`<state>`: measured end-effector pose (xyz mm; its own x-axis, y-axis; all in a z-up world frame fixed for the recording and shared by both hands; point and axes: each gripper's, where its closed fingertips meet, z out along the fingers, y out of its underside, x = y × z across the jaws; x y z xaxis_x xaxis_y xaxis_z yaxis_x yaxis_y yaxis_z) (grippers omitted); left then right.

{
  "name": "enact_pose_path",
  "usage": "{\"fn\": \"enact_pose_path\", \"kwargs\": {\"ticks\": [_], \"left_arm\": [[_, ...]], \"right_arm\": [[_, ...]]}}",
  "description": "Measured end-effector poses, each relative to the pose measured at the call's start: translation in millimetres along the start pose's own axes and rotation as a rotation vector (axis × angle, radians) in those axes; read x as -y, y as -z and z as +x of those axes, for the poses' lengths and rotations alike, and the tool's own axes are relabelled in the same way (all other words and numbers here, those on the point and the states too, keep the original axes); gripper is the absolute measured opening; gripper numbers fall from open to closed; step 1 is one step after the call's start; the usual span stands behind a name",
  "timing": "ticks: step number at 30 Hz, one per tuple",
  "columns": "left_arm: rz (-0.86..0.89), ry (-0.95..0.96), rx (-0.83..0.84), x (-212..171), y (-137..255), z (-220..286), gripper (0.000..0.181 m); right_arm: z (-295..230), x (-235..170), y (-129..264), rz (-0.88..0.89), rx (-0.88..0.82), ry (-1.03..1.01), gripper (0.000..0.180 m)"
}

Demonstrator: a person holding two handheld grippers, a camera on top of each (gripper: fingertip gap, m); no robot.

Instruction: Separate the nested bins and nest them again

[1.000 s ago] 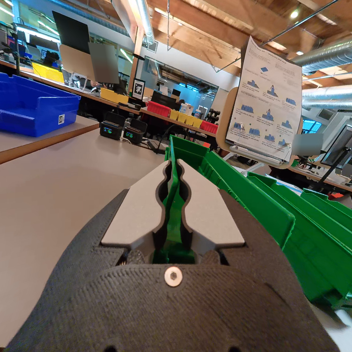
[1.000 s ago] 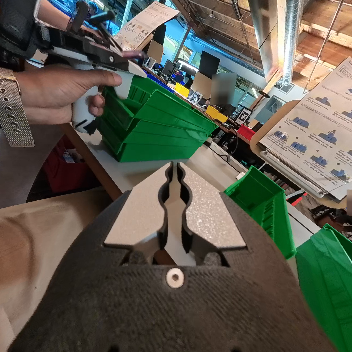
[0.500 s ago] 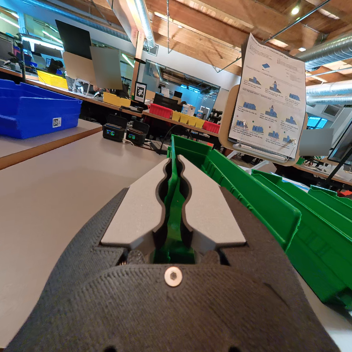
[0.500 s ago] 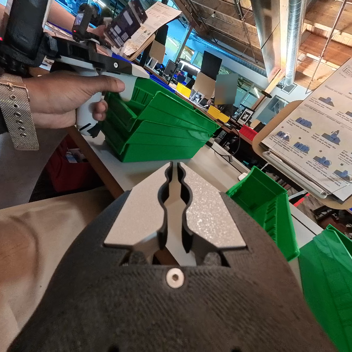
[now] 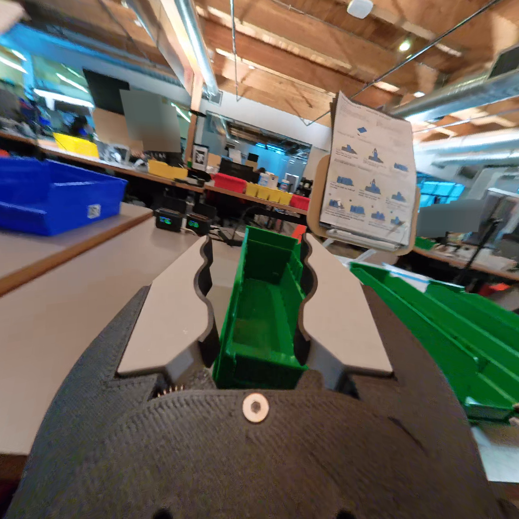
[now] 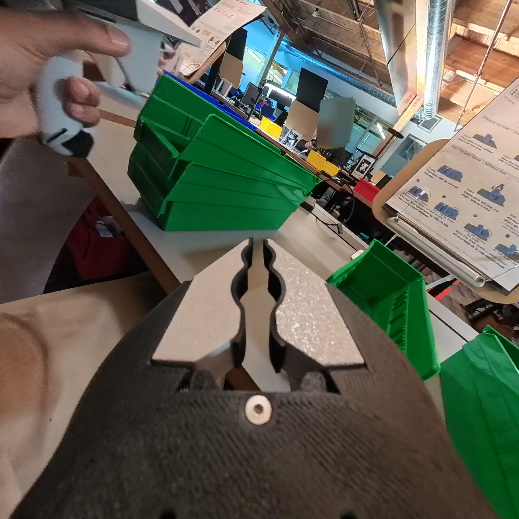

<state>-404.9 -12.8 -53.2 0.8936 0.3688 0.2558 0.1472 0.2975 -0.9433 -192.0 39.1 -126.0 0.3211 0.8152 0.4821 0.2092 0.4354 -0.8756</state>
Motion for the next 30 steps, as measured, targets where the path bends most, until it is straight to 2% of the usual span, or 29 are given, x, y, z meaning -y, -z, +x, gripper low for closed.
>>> {"fn": "enact_pose_path", "kwargs": {"ticks": [2, 4, 7, 8, 10, 11, 12, 14, 18, 20, 24, 27, 30], "left_arm": [[-0.005, -0.029, 0.099, -4, 14, -10, 0.06], [-0.103, 0.046, 0.194, -28, 21, -30, 0.062], [-0.308, 0.196, 0.172, -70, 15, -38, 0.069], [-0.358, 0.22, 0.158, -80, 12, -39, 0.067], [-0.395, 0.276, 0.128, -91, 9, -38, 0.05], [-0.383, 0.307, 0.082, -88, 7, -32, 0.029], [-0.38, 0.309, 0.065, -87, 7, -29, 0.018], [-0.35, 0.229, 0.11, -86, 7, -32, 0.018], [-0.313, 0.143, 0.162, -86, 9, -33, 0.02], [-0.3, 0.167, 0.15, -87, 8, -33, 0.021], [-0.311, 0.203, 0.132, -84, 7, -32, 0.037], [-0.291, 0.157, 0.077, -71, 5, -26, 0.049], [-0.181, -0.001, 0.048, -42, -2, -20, 0.059]], "right_arm": [[0, -2, 0, -0.003, 0.007, -0.008, 0.007], [-1, -3, -1, -0.005, 0.013, -0.015, 0.007], [-3, -1, -1, -0.001, 0.022, -0.021, 0.007], [-3, -1, -1, -0.001, 0.024, -0.018, 0.007], [-4, -1, 0, -0.001, 0.024, -0.011, 0.007], [-5, -1, 0, -0.001, 0.023, -0.009, 0.007], [-5, 0, 0, 0.0, 0.023, -0.009, 0.007], [-6, -1, -1, -0.002, 0.026, -0.01, 0.008], [-8, 2, 1, 0.004, 0.028, -0.004, 0.008], [-10, 4, 1, 0.008, 0.029, 0.004, 0.008], [-11, 4, 2, 0.01, 0.028, 0.024, 0.008], [-10, 3, 1, 0.008, 0.028, 0.022, 0.008], [-9, 2, 0, 0.006, 0.03, 0.01, 0.008]]}}
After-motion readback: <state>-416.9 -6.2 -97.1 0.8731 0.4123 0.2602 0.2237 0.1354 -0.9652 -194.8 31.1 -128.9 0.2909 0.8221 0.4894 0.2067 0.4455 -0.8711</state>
